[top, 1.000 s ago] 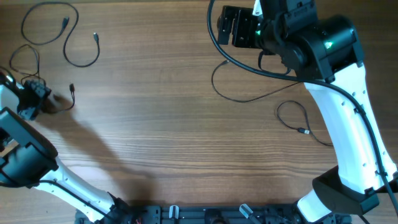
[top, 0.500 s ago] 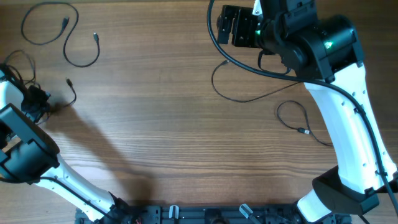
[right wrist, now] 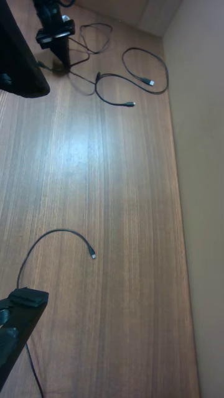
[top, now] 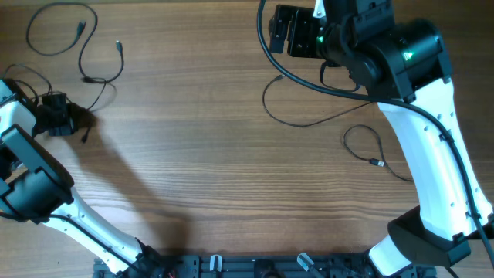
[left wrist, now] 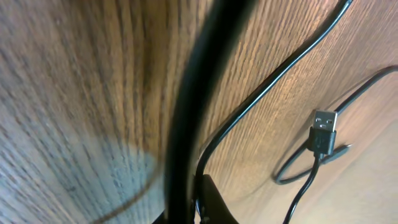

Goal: Untangle cables

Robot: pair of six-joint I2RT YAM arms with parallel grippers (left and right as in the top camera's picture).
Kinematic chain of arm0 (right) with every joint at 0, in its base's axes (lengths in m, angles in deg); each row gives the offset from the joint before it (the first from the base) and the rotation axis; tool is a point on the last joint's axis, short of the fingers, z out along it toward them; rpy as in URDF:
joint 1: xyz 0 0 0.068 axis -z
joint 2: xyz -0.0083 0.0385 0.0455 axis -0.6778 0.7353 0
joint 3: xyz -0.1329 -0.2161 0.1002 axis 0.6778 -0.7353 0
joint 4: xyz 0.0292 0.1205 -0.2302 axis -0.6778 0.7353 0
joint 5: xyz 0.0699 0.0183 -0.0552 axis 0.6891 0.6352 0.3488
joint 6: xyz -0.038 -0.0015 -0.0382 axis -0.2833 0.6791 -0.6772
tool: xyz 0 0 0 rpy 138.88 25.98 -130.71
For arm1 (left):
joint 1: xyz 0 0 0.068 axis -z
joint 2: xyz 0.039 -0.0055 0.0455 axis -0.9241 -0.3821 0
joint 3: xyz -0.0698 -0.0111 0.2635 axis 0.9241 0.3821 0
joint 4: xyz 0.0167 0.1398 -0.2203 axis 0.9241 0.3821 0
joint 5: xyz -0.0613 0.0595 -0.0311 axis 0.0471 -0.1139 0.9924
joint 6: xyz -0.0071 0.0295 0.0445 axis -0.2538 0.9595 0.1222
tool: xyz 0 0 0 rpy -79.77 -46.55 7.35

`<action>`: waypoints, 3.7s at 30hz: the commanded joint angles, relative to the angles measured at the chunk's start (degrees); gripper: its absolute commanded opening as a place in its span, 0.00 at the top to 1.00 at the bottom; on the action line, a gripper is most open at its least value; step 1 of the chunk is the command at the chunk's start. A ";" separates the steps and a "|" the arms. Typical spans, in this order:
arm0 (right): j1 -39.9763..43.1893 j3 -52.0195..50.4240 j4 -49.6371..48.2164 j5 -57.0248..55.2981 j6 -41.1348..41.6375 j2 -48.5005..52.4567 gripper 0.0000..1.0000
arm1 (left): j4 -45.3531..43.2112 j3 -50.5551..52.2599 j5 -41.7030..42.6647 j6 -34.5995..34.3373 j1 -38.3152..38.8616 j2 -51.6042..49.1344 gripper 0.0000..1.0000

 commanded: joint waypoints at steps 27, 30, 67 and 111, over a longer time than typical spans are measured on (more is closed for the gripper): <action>6.60 0.48 5.95 -26.53 15.06 3.91 0.00 | 4.24 0.48 -17.84 31.80 41.90 27.91 0.00; 17.57 0.48 13.00 -22.62 21.07 5.31 0.00 | 3.93 0.48 -18.01 37.09 49.75 25.24 0.00; 31.17 -57.72 -32.41 7.21 26.27 10.19 0.34 | 6.86 0.48 -25.75 41.79 54.90 22.91 0.00; 20.33 -51.49 -57.79 72.22 -25.79 -23.87 0.96 | -2.49 -3.30 20.79 -13.40 38.82 24.76 0.00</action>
